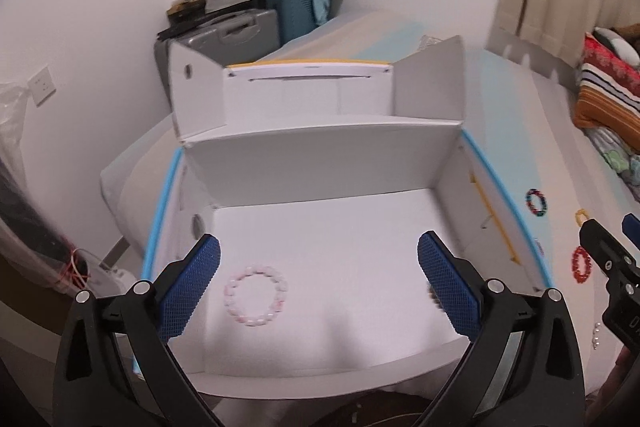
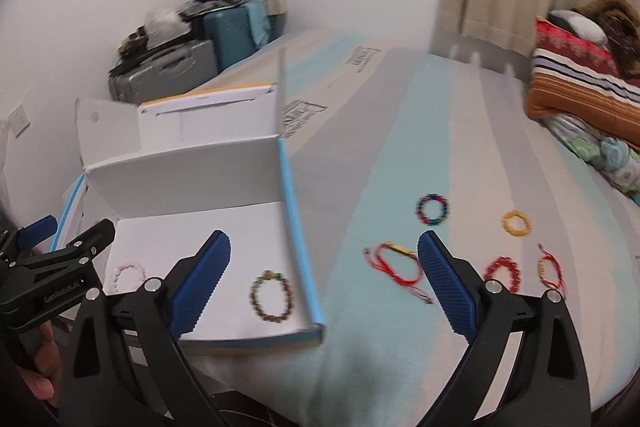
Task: Organize jewelry
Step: 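Move both tools back over the remaining bracelets on the bed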
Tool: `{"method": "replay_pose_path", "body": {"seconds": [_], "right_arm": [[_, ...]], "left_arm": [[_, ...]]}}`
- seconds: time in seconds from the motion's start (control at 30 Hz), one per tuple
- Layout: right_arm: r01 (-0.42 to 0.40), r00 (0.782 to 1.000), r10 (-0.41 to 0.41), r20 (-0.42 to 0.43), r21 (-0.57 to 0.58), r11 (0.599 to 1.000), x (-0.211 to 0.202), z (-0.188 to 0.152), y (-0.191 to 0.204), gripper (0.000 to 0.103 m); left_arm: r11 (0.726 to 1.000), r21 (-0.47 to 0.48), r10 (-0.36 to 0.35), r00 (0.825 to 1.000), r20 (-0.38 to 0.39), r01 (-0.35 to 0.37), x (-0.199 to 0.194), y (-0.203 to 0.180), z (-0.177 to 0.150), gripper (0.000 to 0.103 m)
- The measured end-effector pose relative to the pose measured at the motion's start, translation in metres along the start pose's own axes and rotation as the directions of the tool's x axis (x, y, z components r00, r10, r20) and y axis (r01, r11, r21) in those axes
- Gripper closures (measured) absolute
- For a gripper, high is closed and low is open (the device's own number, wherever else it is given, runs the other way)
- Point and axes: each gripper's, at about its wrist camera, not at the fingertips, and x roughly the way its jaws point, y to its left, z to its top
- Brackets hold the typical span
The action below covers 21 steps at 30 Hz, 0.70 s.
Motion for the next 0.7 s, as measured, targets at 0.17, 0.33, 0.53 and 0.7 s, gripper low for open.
{"method": "replay_pose_path", "body": {"seconds": [0.17,0.33,0.53,0.7], "right_arm": [[0.035,0.999,-0.036,0.012,0.042,0.998,-0.012,-0.005,-0.034,0.012],[0.078,0.997,-0.079,0.013,0.069,0.995,-0.023,-0.015,-0.068,0.012],[0.124,0.992,-0.125,0.009,0.103,0.987,-0.034,-0.026,-0.105,0.012],[0.158,0.987,-0.158,-0.006,0.135,0.978,-0.04,-0.038,-0.137,0.012]], "left_arm": [[0.999,0.036,-0.027,1.0,0.013,0.026,-0.009,-0.029,0.001,0.006],[0.995,0.067,-0.073,0.997,0.022,0.071,-0.016,-0.057,0.002,0.006],[0.984,0.119,-0.137,0.99,0.032,0.132,-0.025,-0.097,-0.001,0.006],[0.968,0.147,-0.209,0.978,0.026,0.203,-0.03,-0.134,-0.007,0.006]]}}
